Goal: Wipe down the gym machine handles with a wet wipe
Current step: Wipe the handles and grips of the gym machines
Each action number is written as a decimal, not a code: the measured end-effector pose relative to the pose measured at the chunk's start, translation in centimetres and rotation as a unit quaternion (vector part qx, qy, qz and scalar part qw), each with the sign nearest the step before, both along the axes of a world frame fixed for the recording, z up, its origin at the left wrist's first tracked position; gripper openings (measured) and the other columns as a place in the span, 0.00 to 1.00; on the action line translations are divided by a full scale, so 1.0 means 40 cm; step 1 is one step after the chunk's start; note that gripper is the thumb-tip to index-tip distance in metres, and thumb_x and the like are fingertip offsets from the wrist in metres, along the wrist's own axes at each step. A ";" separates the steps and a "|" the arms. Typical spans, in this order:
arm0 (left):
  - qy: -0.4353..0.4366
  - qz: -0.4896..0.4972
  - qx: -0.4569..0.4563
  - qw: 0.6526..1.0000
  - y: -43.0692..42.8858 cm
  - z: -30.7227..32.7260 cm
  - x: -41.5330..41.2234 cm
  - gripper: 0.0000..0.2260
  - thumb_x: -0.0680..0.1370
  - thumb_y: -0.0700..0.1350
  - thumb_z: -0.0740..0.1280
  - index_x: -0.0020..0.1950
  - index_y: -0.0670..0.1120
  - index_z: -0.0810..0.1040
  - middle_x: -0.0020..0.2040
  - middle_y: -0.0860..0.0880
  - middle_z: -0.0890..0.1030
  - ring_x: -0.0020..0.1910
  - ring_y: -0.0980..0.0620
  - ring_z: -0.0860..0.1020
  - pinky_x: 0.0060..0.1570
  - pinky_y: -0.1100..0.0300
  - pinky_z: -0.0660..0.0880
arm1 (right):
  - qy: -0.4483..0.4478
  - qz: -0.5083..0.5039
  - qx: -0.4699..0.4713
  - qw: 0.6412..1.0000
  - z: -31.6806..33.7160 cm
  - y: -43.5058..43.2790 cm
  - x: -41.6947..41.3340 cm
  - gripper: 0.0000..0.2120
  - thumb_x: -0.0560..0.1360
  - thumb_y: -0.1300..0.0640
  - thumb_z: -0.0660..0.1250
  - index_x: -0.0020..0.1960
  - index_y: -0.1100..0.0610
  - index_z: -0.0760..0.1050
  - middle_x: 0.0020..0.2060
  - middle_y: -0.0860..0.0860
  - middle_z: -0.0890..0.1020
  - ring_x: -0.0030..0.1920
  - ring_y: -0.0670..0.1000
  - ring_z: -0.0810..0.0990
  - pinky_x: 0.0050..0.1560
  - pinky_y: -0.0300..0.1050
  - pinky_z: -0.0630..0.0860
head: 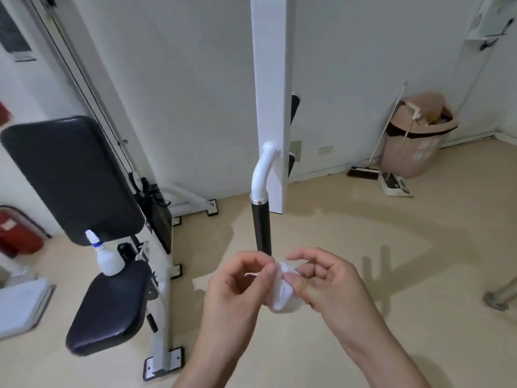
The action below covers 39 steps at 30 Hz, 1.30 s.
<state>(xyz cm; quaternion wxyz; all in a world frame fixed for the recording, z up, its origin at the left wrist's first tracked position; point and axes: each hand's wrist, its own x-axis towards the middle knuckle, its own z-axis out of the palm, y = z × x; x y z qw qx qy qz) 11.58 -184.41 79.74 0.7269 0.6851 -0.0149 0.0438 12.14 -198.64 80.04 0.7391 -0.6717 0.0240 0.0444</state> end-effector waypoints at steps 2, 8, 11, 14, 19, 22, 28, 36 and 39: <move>-0.001 0.007 0.005 1.000 -0.033 -0.004 0.008 0.10 0.66 0.50 0.75 0.43 0.50 0.78 0.42 0.50 0.82 0.35 0.53 0.77 0.34 0.62 0.73 | -0.009 0.012 0.010 1.000 0.002 -0.019 0.033 0.08 0.71 0.65 0.72 0.45 0.54 0.81 0.29 0.49 0.78 0.27 0.44 0.74 0.29 0.31 0.69; 0.002 0.103 0.031 0.994 -0.063 -0.015 0.050 0.05 0.71 0.38 0.72 0.39 0.46 0.78 0.34 0.46 0.77 0.34 0.52 0.74 0.34 0.62 0.72 | 0.035 0.108 0.035 0.993 -0.006 -0.082 0.118 0.05 0.70 0.63 0.73 0.44 0.55 0.84 0.30 0.51 0.74 0.28 0.48 0.68 0.27 0.36 0.65; 0.014 0.145 0.023 0.989 -0.067 -0.016 0.080 0.04 0.70 0.37 0.68 0.37 0.45 0.79 0.33 0.48 0.78 0.32 0.53 0.74 0.33 0.65 0.71 | 0.002 0.083 -0.073 0.994 -0.015 -0.088 0.166 0.03 0.70 0.61 0.74 0.40 0.55 0.83 0.27 0.48 0.75 0.27 0.47 0.71 0.29 0.33 0.68; 0.017 0.183 0.102 0.978 -0.071 -0.019 0.111 0.16 0.72 0.28 0.66 0.33 0.47 0.83 0.36 0.52 0.82 0.37 0.58 0.78 0.37 0.70 0.72 | -0.065 0.051 -0.199 0.976 -0.028 -0.068 0.206 0.05 0.72 0.57 0.72 0.38 0.50 0.80 0.33 0.45 0.80 0.30 0.44 0.79 0.32 0.30 0.70; -0.069 0.173 0.309 0.933 -0.050 -0.022 0.161 0.09 0.70 0.38 0.74 0.47 0.50 0.84 0.45 0.57 0.80 0.44 0.61 0.78 0.42 0.74 0.71 | 0.025 0.058 -0.021 0.998 -0.019 -0.027 0.258 0.02 0.77 0.62 0.66 0.45 0.59 0.76 0.34 0.54 0.83 0.31 0.50 0.81 0.32 0.38 0.75; -0.139 0.232 0.425 0.864 -0.041 -0.033 0.196 0.06 0.69 0.42 0.72 0.46 0.49 0.83 0.42 0.56 0.79 0.40 0.67 0.73 0.39 0.78 0.66 | 0.032 0.023 0.034 0.999 -0.019 -0.004 0.278 0.04 0.76 0.65 0.66 0.44 0.58 0.75 0.31 0.56 0.82 0.29 0.51 0.78 0.34 0.43 0.79; -0.110 0.295 0.368 0.875 -0.030 -0.044 0.248 0.07 0.70 0.39 0.74 0.44 0.49 0.81 0.40 0.56 0.79 0.39 0.61 0.76 0.40 0.74 0.70 | 0.006 -0.079 0.047 0.996 -0.034 0.056 0.306 0.05 0.73 0.63 0.70 0.40 0.55 0.81 0.32 0.50 0.85 0.35 0.51 0.84 0.45 0.47 0.81; -0.006 0.288 0.150 0.946 -0.003 -0.031 0.266 0.04 0.74 0.39 0.71 0.45 0.48 0.82 0.36 0.54 0.80 0.31 0.63 0.75 0.35 0.72 0.70 | -0.120 -0.094 -0.063 0.986 -0.071 0.106 0.282 0.17 0.71 0.63 0.73 0.40 0.39 0.79 0.43 0.43 0.84 0.44 0.46 0.83 0.43 0.37 0.77; -0.020 0.302 0.102 0.948 0.010 -0.022 0.287 0.05 0.73 0.36 0.71 0.42 0.45 0.80 0.37 0.52 0.82 0.35 0.58 0.78 0.38 0.66 0.75 | -0.119 -0.092 -0.081 0.985 -0.073 0.106 0.305 0.10 0.70 0.61 0.73 0.44 0.45 0.79 0.39 0.42 0.84 0.40 0.47 0.82 0.40 0.44 0.77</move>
